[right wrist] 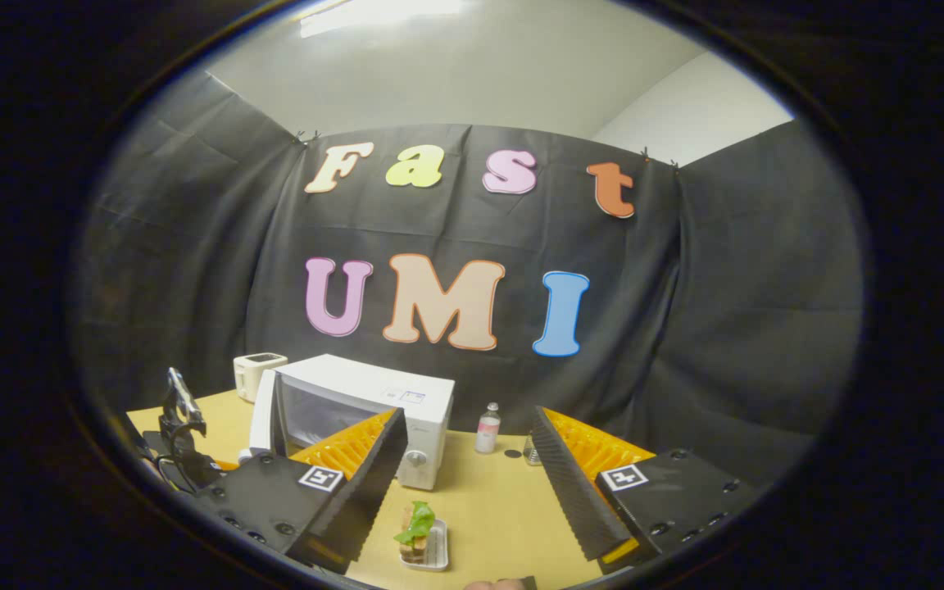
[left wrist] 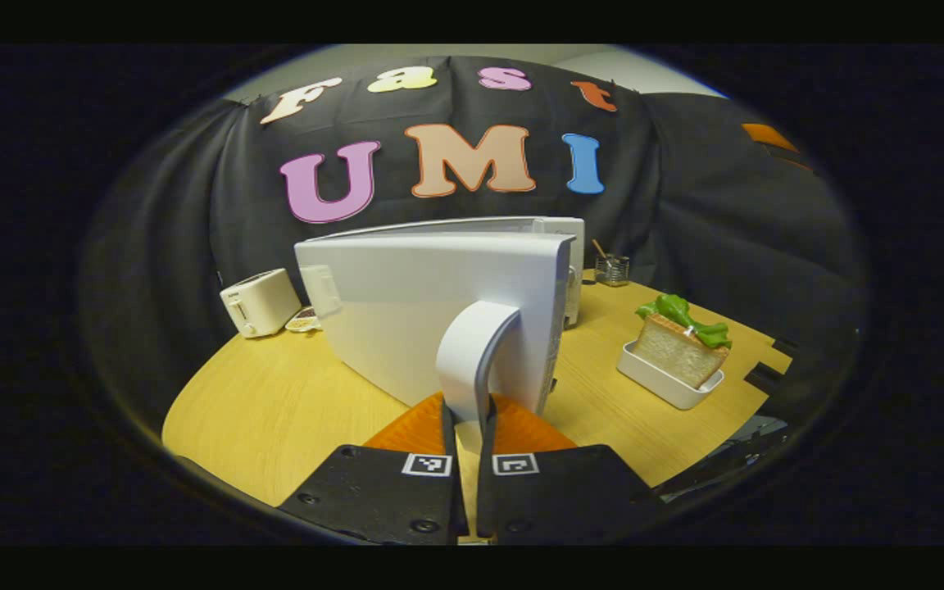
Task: Open the microwave oven with the left hand, put the food in, and close the microwave oven.
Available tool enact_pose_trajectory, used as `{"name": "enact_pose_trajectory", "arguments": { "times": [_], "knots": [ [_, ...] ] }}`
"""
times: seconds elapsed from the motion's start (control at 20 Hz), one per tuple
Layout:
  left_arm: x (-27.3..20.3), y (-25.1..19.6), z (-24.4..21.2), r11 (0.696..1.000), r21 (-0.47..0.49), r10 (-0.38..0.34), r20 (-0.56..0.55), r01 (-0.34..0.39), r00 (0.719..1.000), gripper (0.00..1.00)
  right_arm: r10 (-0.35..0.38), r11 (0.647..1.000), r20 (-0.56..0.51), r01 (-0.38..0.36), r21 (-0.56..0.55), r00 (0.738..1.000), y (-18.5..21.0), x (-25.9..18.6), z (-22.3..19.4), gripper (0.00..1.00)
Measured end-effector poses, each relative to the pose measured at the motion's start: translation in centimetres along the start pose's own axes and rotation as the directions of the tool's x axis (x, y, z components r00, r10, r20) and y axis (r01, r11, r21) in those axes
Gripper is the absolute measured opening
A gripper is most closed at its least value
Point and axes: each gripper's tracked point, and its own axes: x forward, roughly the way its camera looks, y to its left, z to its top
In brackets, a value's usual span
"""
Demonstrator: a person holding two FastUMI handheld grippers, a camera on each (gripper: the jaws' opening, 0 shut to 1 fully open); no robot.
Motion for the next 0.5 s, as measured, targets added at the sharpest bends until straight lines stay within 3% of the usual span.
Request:
{"name": "enact_pose_trajectory", "arguments": {
  "times": [0.5],
  "knots": [
    [-4.5,8.2,-2.9,0.978,-0.037,0.204,-0.059,-0.206,0.977,0.05,0.077,0.997,-0.004,-0.077,0.005,0.997,2.9,1.0,-0.7,0.97]
  ]
}}
